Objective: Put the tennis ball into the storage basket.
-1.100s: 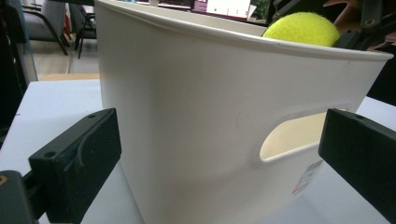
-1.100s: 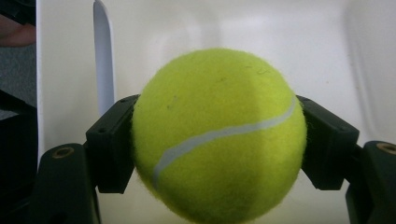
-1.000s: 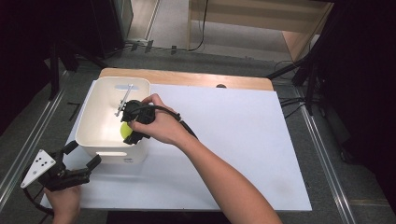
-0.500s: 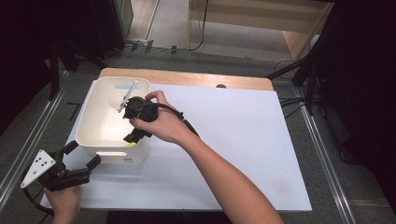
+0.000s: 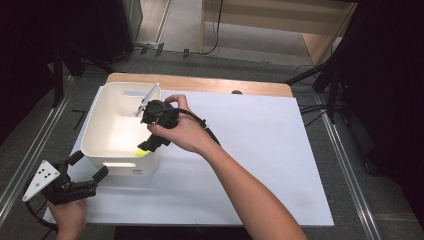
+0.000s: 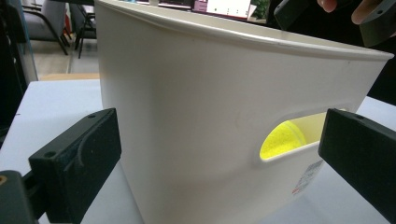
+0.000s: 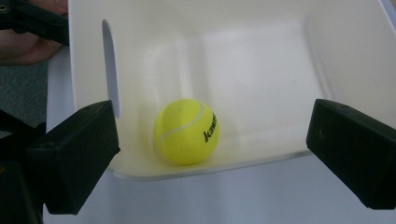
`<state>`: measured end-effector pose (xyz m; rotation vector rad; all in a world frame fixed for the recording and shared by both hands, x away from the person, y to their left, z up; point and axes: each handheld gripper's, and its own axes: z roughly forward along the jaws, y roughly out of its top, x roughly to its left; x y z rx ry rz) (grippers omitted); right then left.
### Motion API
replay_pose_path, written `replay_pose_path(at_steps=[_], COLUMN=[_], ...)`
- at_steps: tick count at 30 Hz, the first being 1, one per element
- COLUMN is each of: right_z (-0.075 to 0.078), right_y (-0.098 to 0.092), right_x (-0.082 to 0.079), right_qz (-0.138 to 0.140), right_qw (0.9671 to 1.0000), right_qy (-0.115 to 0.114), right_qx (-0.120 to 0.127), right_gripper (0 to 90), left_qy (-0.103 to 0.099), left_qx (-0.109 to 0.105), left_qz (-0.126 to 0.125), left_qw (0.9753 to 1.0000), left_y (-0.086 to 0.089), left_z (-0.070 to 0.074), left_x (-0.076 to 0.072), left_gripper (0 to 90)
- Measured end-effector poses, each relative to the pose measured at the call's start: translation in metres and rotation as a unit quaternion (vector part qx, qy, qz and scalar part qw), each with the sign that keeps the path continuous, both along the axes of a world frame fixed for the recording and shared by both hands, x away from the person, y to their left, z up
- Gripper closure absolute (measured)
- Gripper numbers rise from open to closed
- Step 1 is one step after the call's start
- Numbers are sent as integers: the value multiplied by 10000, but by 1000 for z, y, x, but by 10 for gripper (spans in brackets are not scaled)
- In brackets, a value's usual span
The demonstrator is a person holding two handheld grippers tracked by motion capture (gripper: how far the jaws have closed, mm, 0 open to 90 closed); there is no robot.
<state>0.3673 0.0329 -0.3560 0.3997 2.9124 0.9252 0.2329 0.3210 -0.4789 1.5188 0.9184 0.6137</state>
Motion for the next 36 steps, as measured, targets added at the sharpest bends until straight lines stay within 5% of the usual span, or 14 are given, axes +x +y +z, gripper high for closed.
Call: replay_pose_path(at_steps=[36], right_z=[-23], right_y=[-66], right_x=[-2], right_qz=[-564], right_qw=[9982], right_qy=[-19], right_qx=[186], right_gripper=[0], left_qy=[12], left_qx=[36], left_qz=[2], left_qw=[10000], left_y=[-1], left_z=[0], left_x=[0], left_gripper=[0])
